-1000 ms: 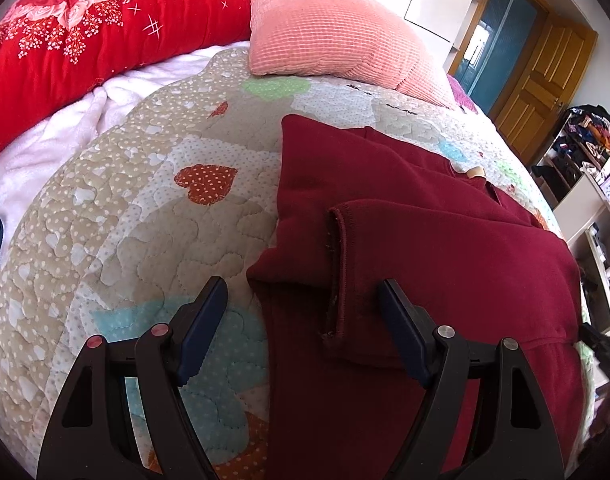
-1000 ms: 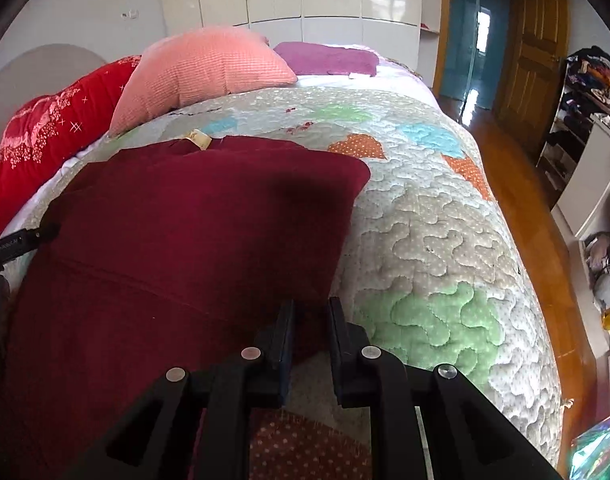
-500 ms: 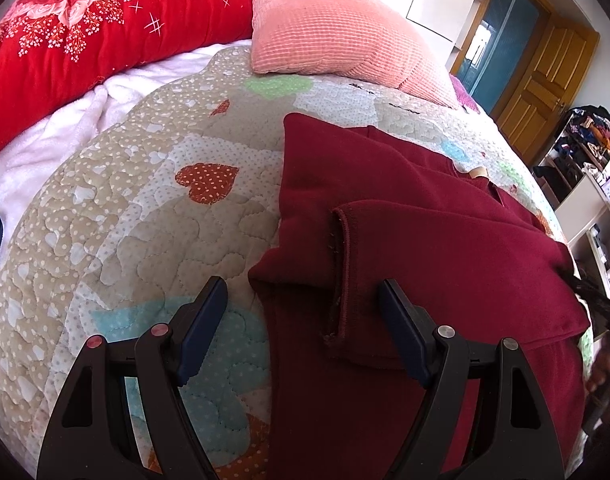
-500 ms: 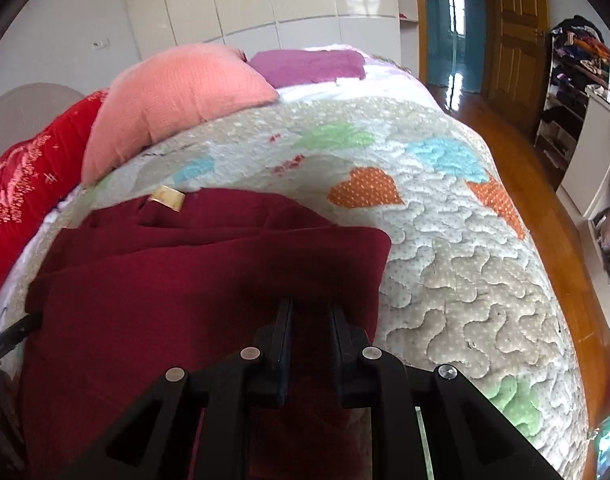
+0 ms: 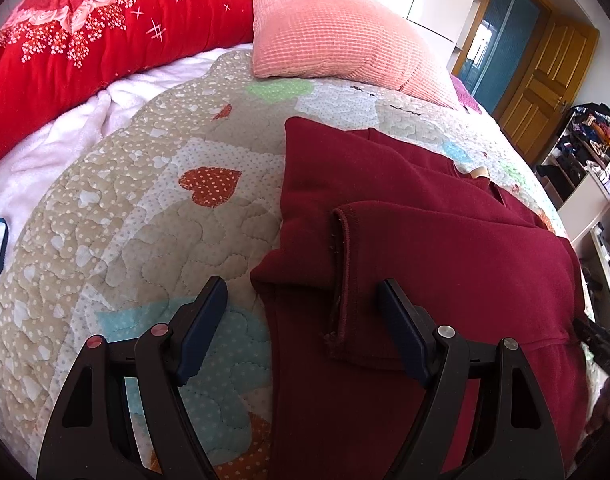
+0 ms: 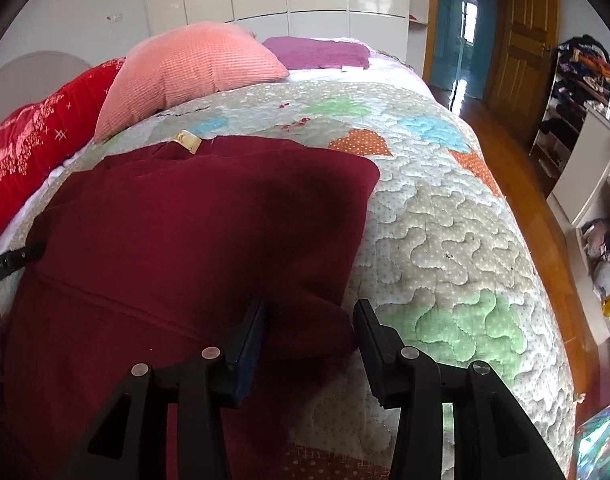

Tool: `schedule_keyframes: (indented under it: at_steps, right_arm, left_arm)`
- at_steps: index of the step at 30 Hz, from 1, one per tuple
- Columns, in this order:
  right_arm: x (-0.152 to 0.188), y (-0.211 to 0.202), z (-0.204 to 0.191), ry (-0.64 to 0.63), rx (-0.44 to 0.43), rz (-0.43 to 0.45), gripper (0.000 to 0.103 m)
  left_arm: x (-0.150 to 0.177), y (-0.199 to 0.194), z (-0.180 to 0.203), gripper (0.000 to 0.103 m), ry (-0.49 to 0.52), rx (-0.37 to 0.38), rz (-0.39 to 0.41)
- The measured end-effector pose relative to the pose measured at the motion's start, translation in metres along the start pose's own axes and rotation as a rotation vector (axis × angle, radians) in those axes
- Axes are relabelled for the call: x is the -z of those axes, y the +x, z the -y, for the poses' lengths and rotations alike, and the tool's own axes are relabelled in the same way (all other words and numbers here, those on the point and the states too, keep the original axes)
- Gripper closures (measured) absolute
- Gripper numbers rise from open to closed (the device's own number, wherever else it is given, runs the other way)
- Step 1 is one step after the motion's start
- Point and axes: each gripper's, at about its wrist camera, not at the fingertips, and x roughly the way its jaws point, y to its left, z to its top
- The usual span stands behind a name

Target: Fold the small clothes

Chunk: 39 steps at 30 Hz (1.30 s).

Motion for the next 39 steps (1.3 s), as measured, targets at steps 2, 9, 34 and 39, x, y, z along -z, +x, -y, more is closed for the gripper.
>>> schedule_keyframes:
  at_steps: [2, 9, 34, 39]
  right_arm:
    - [0.0, -0.014, -0.004, -0.004, -0.004, 0.026, 0.061]
    - [0.022, -0.052, -0.009, -0.006, -0.075, 0.052, 0.059]
    - [0.035, -0.049, -0.056, 0.007, -0.233, 0.029, 0.056]
    - [0.037, -0.044, -0.048, 0.019, -0.239, 0.034, 0.056]
  left_arm:
    - [0.001, -0.005, 0.0, 0.025, 0.002, -0.007, 0.012]
    - [0.011, -0.032, 0.005, 0.025, 0.012, 0.01, 0.038]
    - [-0.008, -0.018, -0.001, 0.036, -0.096, 0.102, 0.015]
    - [-0.004, -0.003, 0.026, 0.087, 0.022, 0.072, -0.038]
